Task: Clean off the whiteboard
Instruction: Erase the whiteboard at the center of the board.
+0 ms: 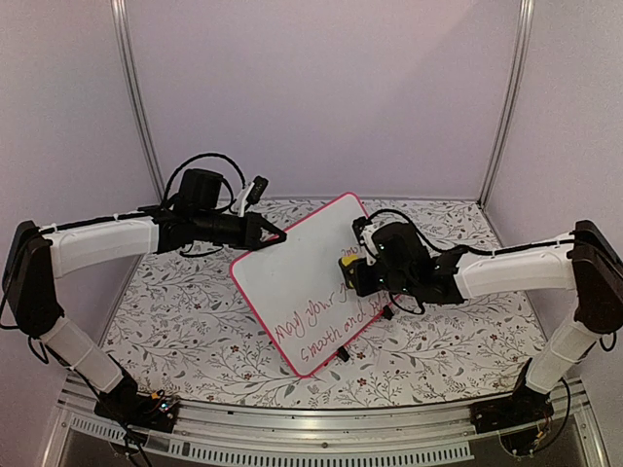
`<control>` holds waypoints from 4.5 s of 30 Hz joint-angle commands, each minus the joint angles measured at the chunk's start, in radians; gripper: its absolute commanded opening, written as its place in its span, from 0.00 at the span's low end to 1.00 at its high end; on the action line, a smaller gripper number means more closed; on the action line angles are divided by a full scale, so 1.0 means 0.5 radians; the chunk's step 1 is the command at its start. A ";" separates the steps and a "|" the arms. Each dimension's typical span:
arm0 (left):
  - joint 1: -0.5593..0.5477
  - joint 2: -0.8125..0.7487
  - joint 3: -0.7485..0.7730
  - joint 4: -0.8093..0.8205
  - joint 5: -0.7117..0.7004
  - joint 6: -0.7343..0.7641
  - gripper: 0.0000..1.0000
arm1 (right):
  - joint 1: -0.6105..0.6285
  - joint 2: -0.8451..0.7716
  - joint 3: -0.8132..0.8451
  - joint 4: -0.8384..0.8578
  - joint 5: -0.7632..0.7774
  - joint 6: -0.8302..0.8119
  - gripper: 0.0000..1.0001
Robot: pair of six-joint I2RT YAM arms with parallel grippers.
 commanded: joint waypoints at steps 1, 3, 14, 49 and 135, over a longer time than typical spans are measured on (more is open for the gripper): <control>-0.057 0.075 -0.023 -0.073 -0.021 0.168 0.00 | -0.026 0.008 -0.092 -0.215 -0.004 0.033 0.26; -0.057 0.074 -0.023 -0.071 -0.027 0.170 0.00 | -0.028 0.000 -0.092 -0.215 -0.010 0.035 0.26; -0.062 0.067 -0.023 -0.072 -0.019 0.168 0.00 | -0.025 0.028 0.007 -0.247 -0.005 0.010 0.26; -0.061 0.060 -0.023 -0.073 -0.030 0.175 0.00 | -0.083 0.162 0.420 -0.267 0.000 -0.169 0.26; -0.073 0.093 -0.020 -0.077 -0.042 0.179 0.00 | -0.209 0.021 -0.023 -0.486 -0.116 -0.084 0.26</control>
